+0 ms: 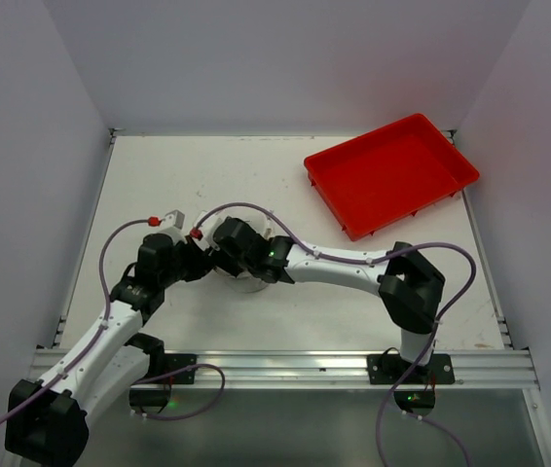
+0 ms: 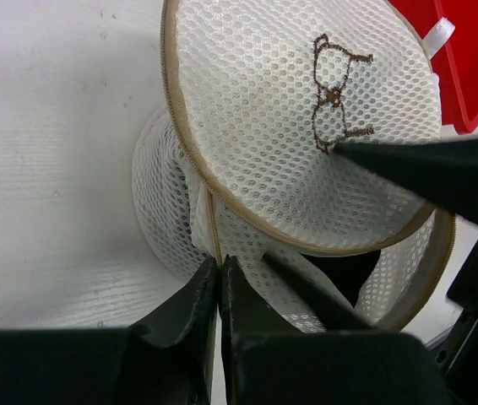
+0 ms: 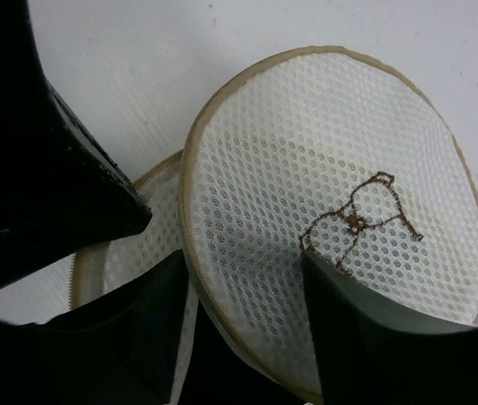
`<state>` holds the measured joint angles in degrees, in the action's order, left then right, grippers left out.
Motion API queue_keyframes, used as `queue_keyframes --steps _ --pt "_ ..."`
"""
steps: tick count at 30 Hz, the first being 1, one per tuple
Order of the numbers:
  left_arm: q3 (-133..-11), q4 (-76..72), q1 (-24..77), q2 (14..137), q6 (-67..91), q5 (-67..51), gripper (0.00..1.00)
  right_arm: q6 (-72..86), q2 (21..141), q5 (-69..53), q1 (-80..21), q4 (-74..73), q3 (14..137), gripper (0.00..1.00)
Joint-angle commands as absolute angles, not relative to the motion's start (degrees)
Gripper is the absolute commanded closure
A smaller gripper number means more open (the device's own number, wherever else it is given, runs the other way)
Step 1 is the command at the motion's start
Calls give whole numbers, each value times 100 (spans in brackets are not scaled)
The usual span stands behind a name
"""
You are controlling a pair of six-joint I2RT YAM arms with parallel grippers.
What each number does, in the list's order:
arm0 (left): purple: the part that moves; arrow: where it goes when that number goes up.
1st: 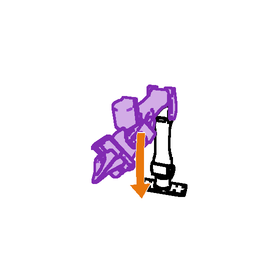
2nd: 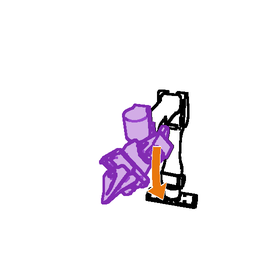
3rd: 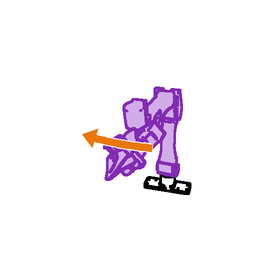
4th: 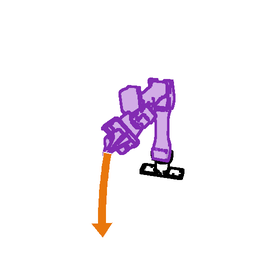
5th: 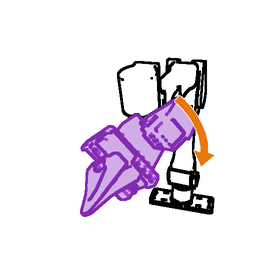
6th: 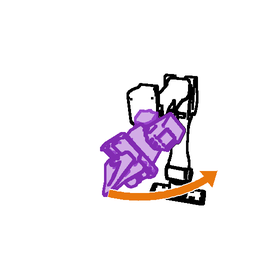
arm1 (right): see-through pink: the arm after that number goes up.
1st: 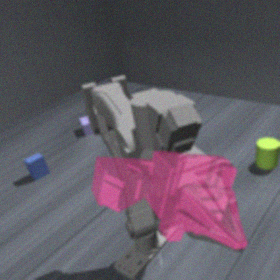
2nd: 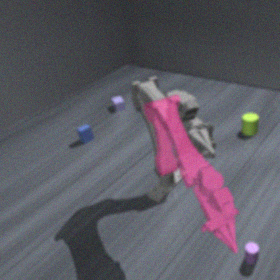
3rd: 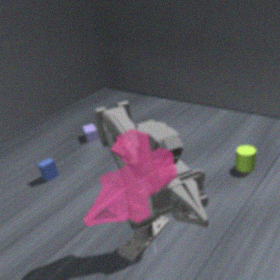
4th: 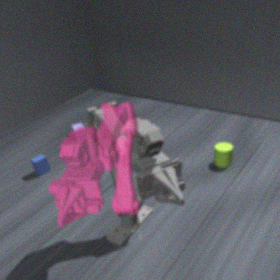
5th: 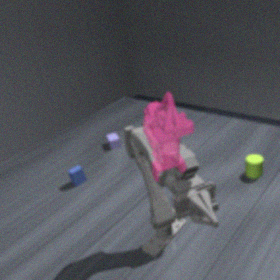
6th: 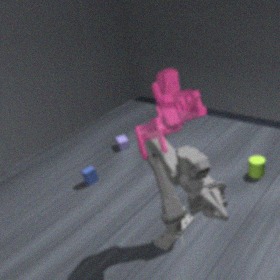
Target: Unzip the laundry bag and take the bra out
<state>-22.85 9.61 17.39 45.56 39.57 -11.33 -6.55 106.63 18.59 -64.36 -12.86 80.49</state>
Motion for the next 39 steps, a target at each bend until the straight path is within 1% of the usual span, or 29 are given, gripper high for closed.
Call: queue_keyframes --steps 1,2,3,4,7,10,12,16,20,23,24,25,27,28,29,31,32,35,38,39 --pt "-2558 1063 1767 4597 3814 -932 94 -906 10696 2397 -6504 -897 8244 47" --pt "-2558 1090 1767 4588 3841 -871 98 -810 10670 2469 -6495 -896 8262 55" --pt "-2549 1142 1767 4588 3867 -818 100 -756 10635 2539 -6486 -862 8253 64" --pt "-2558 1186 1767 4588 3893 -704 100 -721 10574 2671 -6495 -809 8227 76" --pt "-2584 1274 1767 4605 3946 -519 100 -432 10231 2908 -6486 -782 8104 91" --pt "-2724 1397 1767 4649 3920 -361 100 147 9705 3330 -6460 -808 7841 100" --pt "-2864 1502 1767 4650 3859 -273 100 859 9204 3576 -6399 -931 7542 100" --pt "-3085 1748 1758 4553 3701 130 100 2274 8307 3797 -6275 -1650 6779 100" --pt "-3260 1951 1758 4465 3516 290 100 3792 7490 3569 -6258 -2319 6067 100" --pt "-3340 2004 1758 4456 3445 238 100 4611 6980 3086 -6258 -2663 5425 92" --pt "-3340 1960 1758 4456 3428 211 100 4684 6857 2624 -6258 -2646 5231 87" --pt "-3340 1925 1758 4465 3428 124 100 4702 6612 2393 -6258 -2550 5012 77" --pt "-3366 1925 1758 4570 3402 27 100 4798 6338 1962 -6267 -2549 4449 67" --pt "-3384 1934 1758 4614 3375 -287 100 4842 6180 1638 -6258 -2653 4282 59" --pt "-3401 1942 1758 4666 3358 -394 100 4895 5787 1504 -6267 -2715 4011 42" --pt "-3393 1907 1758 4684 3296 -623 100 4939 5320 1372 -6258 -3004 3824 22" --pt "-3375 1881 1758 4676 3278 -676 100 4861 4856 1362 -6267 -3110 3780 12" --pt "-3401 1863 1758 4676 3182 -782 100 4423 4265 1555 -6267 -3383 4094 2" --pt "-3462 1924 1758 4711 3085 -800 100 3852 4324 1513 -6258 -3218 4692 2" --pt "-3480 1960 1758 4728 3041 -800 100 3719 4620 1425 -6258 -3095 4833 5"
